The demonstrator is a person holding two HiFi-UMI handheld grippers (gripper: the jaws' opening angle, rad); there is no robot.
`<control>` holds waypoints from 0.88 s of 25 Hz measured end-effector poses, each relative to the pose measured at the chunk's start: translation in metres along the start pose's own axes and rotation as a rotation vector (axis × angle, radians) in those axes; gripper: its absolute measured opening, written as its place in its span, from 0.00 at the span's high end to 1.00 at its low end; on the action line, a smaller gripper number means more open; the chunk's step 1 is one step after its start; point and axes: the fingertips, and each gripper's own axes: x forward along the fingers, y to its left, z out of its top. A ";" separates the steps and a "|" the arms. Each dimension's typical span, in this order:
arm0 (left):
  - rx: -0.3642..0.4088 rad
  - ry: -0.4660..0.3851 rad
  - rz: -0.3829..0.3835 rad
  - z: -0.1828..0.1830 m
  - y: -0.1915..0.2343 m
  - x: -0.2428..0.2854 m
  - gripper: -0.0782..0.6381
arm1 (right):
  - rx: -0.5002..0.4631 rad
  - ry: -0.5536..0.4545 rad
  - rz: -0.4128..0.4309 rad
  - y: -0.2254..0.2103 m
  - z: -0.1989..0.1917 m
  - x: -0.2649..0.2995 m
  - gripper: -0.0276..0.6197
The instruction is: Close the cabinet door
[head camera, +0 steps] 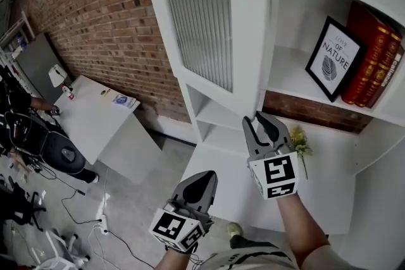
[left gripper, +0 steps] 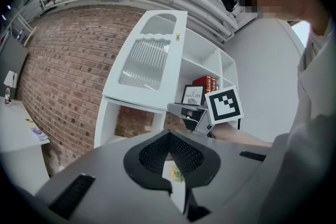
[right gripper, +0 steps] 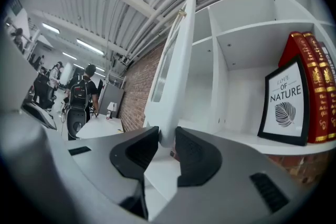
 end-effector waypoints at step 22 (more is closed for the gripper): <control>0.028 0.008 -0.047 0.006 -0.006 0.078 0.88 | -0.159 0.037 -0.094 -0.052 -0.005 0.034 0.71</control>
